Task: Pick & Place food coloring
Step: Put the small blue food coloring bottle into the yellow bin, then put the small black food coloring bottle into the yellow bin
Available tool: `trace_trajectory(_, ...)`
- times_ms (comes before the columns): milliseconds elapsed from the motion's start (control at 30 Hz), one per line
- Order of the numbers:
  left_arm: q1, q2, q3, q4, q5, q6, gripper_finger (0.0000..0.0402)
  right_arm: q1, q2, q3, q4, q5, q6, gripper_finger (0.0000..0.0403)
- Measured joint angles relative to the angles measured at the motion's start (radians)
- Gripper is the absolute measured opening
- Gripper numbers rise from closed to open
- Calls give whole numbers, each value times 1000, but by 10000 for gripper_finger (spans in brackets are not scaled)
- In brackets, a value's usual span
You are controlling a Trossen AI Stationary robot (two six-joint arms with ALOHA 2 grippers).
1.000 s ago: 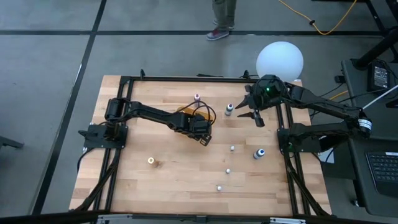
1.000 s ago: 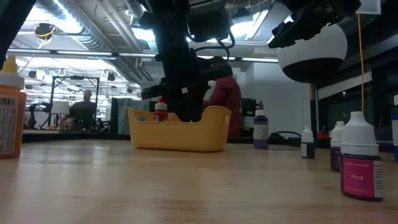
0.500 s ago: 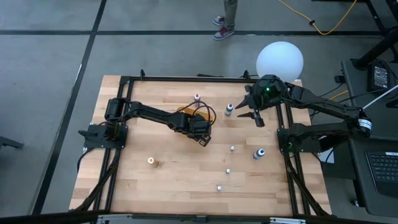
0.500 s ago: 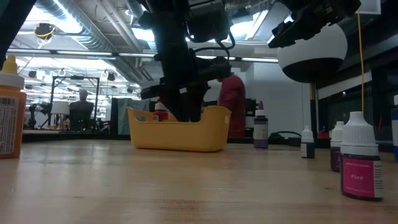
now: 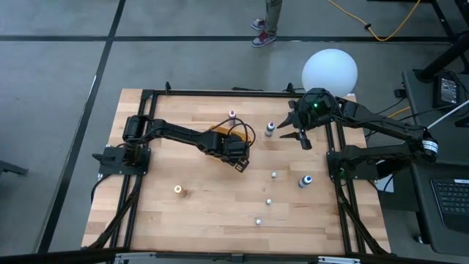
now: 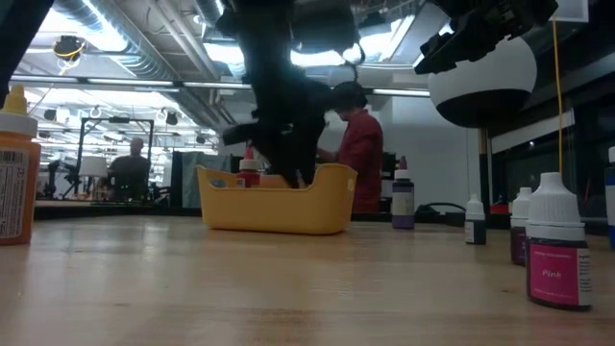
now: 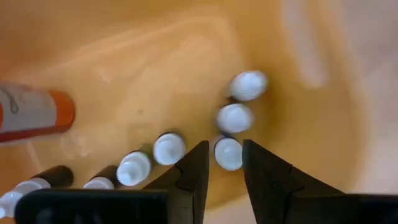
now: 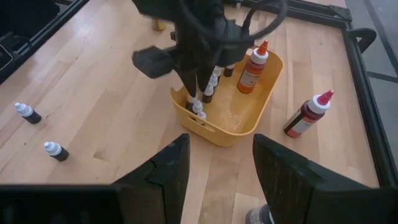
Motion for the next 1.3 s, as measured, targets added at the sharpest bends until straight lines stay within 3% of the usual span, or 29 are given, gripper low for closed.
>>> trace_trajectory(200, 0, -35, 58, -41, 5, 41, 91, 0, 0, 0, 0, 0, 0, 177)
trace_trajectory(533, -39, -188, 89, -226, -77, 27, 91, 0, 0, 0, 8, 8, -1, 177)
trace_trajectory(900, -150, -258, 90, -17, -20, 302, 91, 0, 0, 0, 13, 24, -1, 177)
trace_trajectory(1167, -174, -250, 88, 8, -142, 354, 91, 0, 0, 0, 13, 25, -1, 177)
trace_trajectory(1300, -178, -235, 88, 11, -147, 469, 91, 0, 0, 0, 14, 26, -1, 177)
